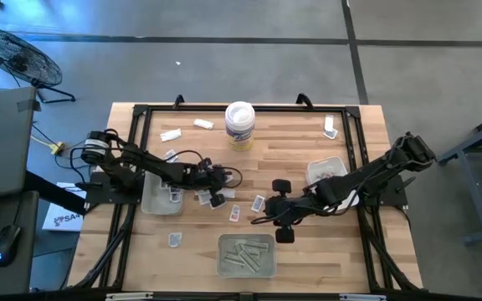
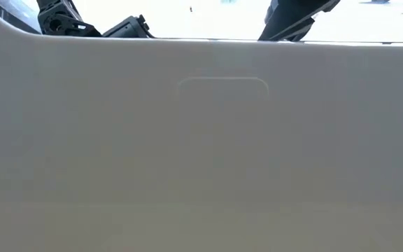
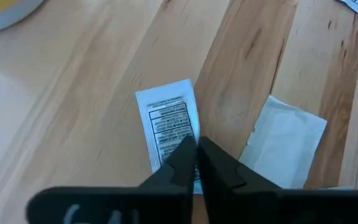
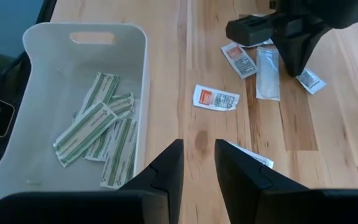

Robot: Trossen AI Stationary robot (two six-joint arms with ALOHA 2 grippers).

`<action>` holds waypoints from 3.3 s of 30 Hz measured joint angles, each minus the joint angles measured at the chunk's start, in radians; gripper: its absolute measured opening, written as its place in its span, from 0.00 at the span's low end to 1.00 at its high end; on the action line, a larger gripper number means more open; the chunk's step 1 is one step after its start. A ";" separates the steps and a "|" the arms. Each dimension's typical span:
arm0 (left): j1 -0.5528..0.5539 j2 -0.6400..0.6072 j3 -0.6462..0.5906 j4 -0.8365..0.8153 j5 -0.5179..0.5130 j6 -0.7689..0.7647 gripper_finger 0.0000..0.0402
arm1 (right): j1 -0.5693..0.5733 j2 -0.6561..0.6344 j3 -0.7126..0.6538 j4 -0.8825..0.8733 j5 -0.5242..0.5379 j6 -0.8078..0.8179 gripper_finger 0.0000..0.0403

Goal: Pick & Place First Aid Supplies
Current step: Put the orange ointment pack into the white bin

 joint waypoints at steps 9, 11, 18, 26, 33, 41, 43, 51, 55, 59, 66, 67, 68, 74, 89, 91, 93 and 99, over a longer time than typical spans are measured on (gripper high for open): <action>0.002 -0.066 -0.009 -0.007 0.022 -0.010 0.01 | 0.000 0.000 0.000 0.003 0.000 0.029 0.21; 0.003 -0.102 -0.011 -0.015 0.039 -0.009 0.01 | 0.001 0.000 0.000 0.003 -0.001 0.043 0.21; -0.001 -0.291 -0.008 -0.042 0.155 -0.009 0.00 | 0.000 0.000 0.000 0.003 -0.005 0.046 0.21; -0.083 -0.638 -0.006 -0.325 0.168 -0.128 0.00 | 0.000 0.000 0.000 -0.003 -0.005 0.042 0.21; -0.183 -0.925 -0.005 -0.788 0.077 -0.434 0.00 | 0.000 0.000 0.000 0.000 0.008 -0.022 0.21; -0.229 -0.951 -0.005 -1.120 -0.037 -0.735 0.00 | -0.007 0.001 0.000 0.019 0.071 -0.051 0.21; -0.229 -0.928 -0.005 -1.120 -0.043 -0.717 0.00 | -0.013 0.001 0.000 0.019 0.068 -0.045 0.21; -0.229 -0.867 -0.005 -1.106 -0.080 -0.684 0.00 | -0.019 0.001 0.000 0.018 0.037 -0.025 0.21; -0.229 -0.868 -0.005 -1.111 -0.053 -0.684 0.00 | -0.020 0.001 0.000 0.018 0.038 -0.025 0.21; -0.229 -0.868 -0.005 -1.107 -0.056 -0.668 0.00 | -0.020 0.001 0.000 0.019 0.047 -0.025 0.21; -0.229 -0.871 -0.005 -0.933 -0.047 -0.542 0.00 | -0.020 0.001 0.000 0.021 0.052 -0.025 0.21; -0.229 -0.871 -0.005 -0.883 -0.042 -0.509 0.00 | -0.020 0.001 0.000 0.027 0.063 -0.030 0.21; -0.229 -0.870 -0.005 -0.827 -0.033 -0.469 0.00 | -0.019 0.001 0.000 0.037 0.084 -0.041 0.21; -0.229 -0.823 -0.005 -0.484 0.095 -0.243 0.00 | -0.021 0.005 -0.061 0.244 0.201 -0.188 0.21; -0.228 -0.491 -0.004 0.142 0.315 -0.015 0.00 | -0.135 0.005 -0.354 1.054 -0.021 -0.452 0.41; -0.227 -0.458 -0.004 0.204 0.317 -0.004 0.00 | -0.151 0.005 -0.375 1.091 -0.104 -0.461 0.44; -0.211 -0.432 -0.004 0.251 0.330 -0.002 0.00 | -0.159 0.006 -0.388 1.114 -0.141 -0.474 0.46; -0.165 -0.374 -0.004 0.370 0.404 -0.005 0.00 | -0.164 0.020 -0.394 1.107 -0.137 -0.490 0.43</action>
